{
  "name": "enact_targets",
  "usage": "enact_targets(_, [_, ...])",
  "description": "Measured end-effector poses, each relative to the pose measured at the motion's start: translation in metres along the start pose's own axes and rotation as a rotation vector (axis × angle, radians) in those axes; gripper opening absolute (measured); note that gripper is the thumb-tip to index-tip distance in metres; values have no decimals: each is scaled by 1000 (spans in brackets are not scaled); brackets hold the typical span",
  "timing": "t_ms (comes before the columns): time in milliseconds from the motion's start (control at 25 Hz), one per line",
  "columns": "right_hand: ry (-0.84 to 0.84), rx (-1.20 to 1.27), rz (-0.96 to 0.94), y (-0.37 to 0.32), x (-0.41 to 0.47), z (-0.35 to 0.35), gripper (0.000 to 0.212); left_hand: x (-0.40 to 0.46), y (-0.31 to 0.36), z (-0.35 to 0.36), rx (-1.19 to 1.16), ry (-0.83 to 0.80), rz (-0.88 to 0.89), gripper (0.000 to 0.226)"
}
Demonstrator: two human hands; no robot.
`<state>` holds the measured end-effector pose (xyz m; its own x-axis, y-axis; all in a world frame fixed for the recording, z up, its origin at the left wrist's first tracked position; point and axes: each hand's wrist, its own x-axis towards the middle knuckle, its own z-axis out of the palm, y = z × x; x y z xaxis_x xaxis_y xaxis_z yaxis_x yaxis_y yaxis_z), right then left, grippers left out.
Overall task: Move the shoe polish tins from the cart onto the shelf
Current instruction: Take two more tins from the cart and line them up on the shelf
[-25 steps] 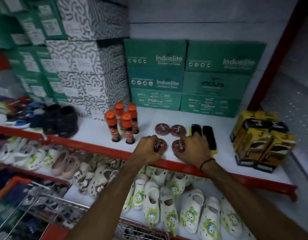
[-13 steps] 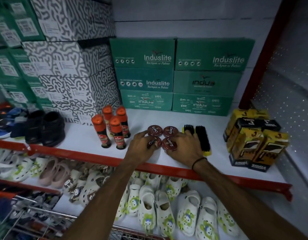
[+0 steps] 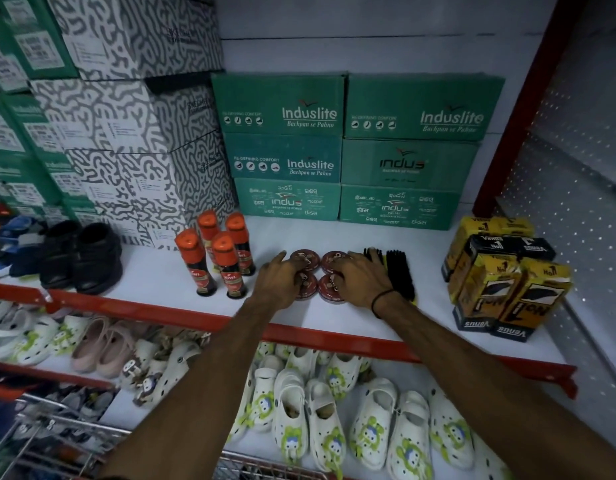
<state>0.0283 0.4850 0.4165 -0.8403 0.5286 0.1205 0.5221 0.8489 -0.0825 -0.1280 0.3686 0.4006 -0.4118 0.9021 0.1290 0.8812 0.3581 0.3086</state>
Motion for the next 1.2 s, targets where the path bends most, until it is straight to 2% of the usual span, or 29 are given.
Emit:
enact_targets(560, [14,-12,-9,0,-4,7,40,-8,3,-8,23,-33,18,47])
enact_targets(800, [62,188,109,18,-9,-18,48,0,31,-19,15,46,58,49])
enact_targets(1000, [67,177,244,68,-36,-42,46,14,78,-4,-25,-49,209,50])
enact_targets(1080, [32,158,245,76,-48,-41,41,16,93,5,27,-120,254,45])
enact_targets(1200, [-45,134,227,80,-60,-35,40,16,105,14,83,-132,290,38])
